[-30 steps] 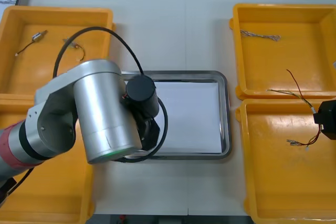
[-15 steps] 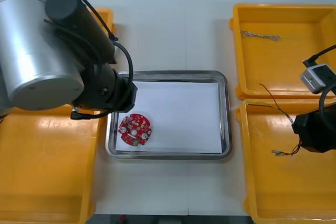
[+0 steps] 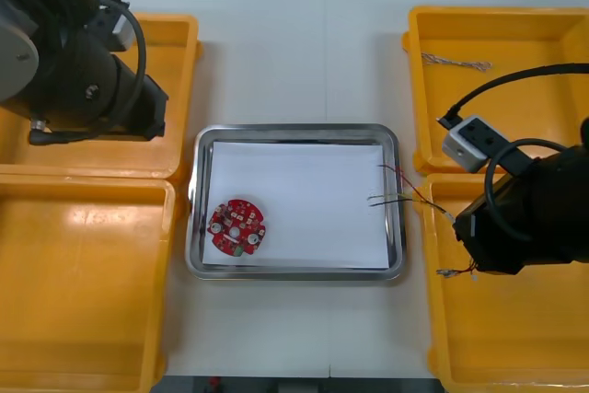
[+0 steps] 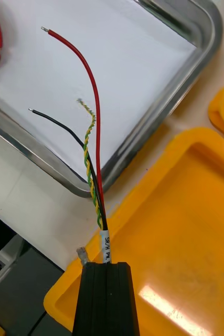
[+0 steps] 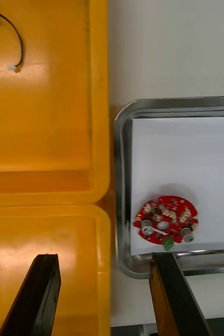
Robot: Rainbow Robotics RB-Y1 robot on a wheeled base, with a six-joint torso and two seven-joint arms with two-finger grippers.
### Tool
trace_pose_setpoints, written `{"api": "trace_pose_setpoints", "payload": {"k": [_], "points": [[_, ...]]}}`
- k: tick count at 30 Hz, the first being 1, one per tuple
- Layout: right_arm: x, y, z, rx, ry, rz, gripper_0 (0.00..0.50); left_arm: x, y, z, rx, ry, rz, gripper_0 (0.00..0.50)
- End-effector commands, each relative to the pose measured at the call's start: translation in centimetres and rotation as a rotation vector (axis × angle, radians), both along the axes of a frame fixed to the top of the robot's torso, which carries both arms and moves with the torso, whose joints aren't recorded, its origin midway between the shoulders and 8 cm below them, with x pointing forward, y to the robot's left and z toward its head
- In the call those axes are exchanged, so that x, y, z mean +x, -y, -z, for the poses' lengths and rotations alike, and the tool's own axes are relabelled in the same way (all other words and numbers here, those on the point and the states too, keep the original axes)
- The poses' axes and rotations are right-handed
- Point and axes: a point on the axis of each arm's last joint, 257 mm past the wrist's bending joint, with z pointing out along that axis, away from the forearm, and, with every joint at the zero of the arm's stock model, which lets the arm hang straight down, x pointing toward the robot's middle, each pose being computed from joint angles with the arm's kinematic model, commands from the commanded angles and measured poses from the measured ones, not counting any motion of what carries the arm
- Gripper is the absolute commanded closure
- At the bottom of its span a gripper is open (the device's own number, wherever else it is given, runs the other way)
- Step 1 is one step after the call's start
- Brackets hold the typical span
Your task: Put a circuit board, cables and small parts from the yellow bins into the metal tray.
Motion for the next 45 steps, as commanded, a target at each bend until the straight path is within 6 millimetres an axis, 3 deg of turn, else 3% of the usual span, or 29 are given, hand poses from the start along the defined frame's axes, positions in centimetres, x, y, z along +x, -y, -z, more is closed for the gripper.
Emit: {"api": "trace_pose_setpoints", "payload": {"k": [1, 12, 18, 22, 29, 40, 45], "points": [[0.1, -2.2, -0.9, -0.134, 0.064, -0.200, 0.500, 2.7, -3.4, -3.4, 0.091, 0.062, 0.018, 0.000], [1.0, -4.9, 1.0, -0.338, 0.080, -0.398, 0.500, 7.4, -6.9, -3.1, 0.096, 0.067, -0.034, 0.000], [2.4, -7.3, 2.9, -0.350, 0.101, -0.469, 0.500, 9.4, -8.8, -1.2, 0.081, 0.039, -0.094, 0.000], [3.4, -8.7, 4.0, -0.342, 0.109, -0.502, 0.500, 9.8, -10.2, -0.4, 0.091, 0.018, -0.137, 0.000], [5.2, -10.4, 6.1, -0.364, 0.124, -0.621, 0.500, 8.5, -11.5, 0.8, 0.125, -0.054, -0.179, 0.000], [6.3, -13.1, 8.7, -0.353, 0.173, -0.723, 0.500, 8.7, -14.4, -1.2, 0.243, 0.022, -0.268, 0.000], [6.8, -13.7, 9.6, -0.356, 0.200, -0.735, 0.500, 10.2, -13.6, -0.7, 0.152, 0.059, -0.324, 0.000]]}}
